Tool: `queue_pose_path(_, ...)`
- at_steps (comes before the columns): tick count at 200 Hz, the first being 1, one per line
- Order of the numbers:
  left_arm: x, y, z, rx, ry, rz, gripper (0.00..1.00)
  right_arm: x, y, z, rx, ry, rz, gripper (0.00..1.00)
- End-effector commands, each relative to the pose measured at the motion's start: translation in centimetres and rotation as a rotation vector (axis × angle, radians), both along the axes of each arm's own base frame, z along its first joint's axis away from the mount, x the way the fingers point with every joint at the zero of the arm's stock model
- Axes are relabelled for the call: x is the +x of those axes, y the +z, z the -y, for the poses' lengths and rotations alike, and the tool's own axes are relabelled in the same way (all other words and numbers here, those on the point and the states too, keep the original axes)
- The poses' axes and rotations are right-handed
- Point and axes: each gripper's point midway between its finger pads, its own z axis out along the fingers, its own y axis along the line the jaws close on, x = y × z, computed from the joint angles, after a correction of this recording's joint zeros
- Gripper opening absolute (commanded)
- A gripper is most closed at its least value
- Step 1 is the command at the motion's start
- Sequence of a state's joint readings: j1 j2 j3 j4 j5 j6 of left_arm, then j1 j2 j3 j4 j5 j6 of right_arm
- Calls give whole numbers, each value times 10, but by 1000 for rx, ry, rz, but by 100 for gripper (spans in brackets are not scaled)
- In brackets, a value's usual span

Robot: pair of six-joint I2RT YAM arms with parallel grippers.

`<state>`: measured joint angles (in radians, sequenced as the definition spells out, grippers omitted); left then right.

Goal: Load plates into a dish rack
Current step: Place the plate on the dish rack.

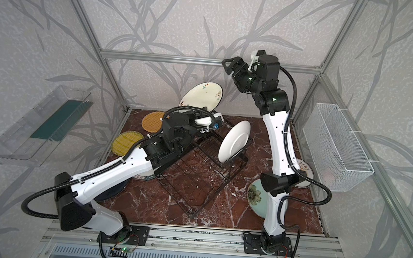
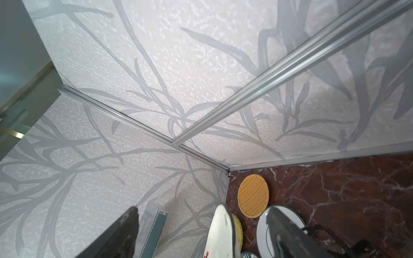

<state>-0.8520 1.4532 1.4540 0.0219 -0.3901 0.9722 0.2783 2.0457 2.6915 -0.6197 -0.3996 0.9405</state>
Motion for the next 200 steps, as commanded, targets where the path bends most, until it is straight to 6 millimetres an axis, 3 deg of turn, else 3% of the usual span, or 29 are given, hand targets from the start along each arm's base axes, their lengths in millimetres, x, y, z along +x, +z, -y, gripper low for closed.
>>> queue_pose_path(1,-35,87,-42,-332,10,15,0,7,15,18,-8,28,105,93)
queue_pose_path(41,-70,90,-56,-570,-72,-254,0,-2,-8,60,-151,-32,123,99)
queue_pose_path(59,-76,89,-58,-706,-117,-424,0,-6,-33,86,-138,-77,116,99)
queue_pose_path(64,-77,88,-57,-738,-136,-473,0,-16,-30,95,-122,-94,134,99)
queue_pose_path(87,-75,87,-55,-903,-250,-677,0,-29,-59,126,-93,-138,104,99)
queue_pose_path(122,-66,100,-50,-1085,-427,-857,0,-50,-105,149,-160,-176,20,99)
queue_pose_path(148,-58,106,-34,-1174,-561,-974,0,-63,-141,166,-166,-213,-51,99)
queue_pose_path(200,-51,118,-15,-1244,-708,-1063,0,-81,-200,177,-191,-261,-166,99)
